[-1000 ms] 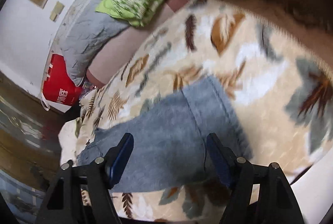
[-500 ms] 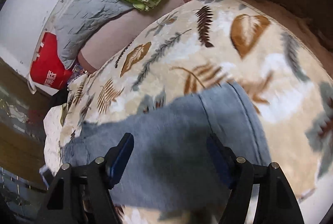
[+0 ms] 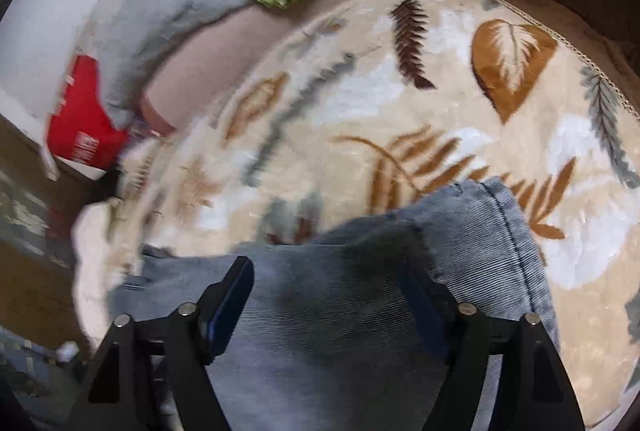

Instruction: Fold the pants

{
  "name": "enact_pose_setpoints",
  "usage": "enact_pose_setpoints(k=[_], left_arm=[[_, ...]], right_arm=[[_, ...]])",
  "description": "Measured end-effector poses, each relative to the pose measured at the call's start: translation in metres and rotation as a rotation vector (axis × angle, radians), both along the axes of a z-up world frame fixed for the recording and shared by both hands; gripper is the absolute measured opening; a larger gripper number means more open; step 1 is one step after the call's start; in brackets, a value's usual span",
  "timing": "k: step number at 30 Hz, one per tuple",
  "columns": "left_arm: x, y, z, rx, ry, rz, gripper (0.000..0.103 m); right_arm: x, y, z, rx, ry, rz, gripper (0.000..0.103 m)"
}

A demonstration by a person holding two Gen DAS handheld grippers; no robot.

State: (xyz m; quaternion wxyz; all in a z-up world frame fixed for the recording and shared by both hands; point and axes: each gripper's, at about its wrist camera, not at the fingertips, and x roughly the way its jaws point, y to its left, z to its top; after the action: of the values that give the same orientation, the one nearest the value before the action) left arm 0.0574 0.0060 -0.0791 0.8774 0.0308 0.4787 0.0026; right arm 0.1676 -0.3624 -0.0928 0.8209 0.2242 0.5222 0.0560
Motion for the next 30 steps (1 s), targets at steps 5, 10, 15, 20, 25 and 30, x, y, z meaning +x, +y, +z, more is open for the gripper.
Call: enact_pose_setpoints(k=[5,10,15,20,25,30], left_arm=[[0.001,0.004,0.007,-0.040,0.013,0.021,0.086],[-0.006,-0.010,0.036,-0.076,-0.062,0.020,0.086],[-0.004,-0.046,0.032,-0.104,-0.019,-0.066,0.086],[0.002,-0.061,0.006,-0.047,0.066,-0.091,0.086],[0.002,-0.062,0.026,-0.096,0.011,-0.077,0.086],[0.005,-0.065,0.020,-0.080,0.038,-0.074,0.086]], right_arm=[[-0.012,-0.006,0.024,0.100,-0.071,-0.027,0.083],[-0.086,-0.019,0.048,0.191,-0.146,-0.036,0.083],[-0.109,-0.028,-0.016,0.225,0.010,-0.044,0.083],[-0.129,-0.042,0.022,0.274,-0.157,-0.121,0.083],[-0.148,-0.057,0.011,0.407,-0.160,-0.145,0.083],[-0.139,-0.061,-0.013,0.398,-0.050,-0.183,0.083]])
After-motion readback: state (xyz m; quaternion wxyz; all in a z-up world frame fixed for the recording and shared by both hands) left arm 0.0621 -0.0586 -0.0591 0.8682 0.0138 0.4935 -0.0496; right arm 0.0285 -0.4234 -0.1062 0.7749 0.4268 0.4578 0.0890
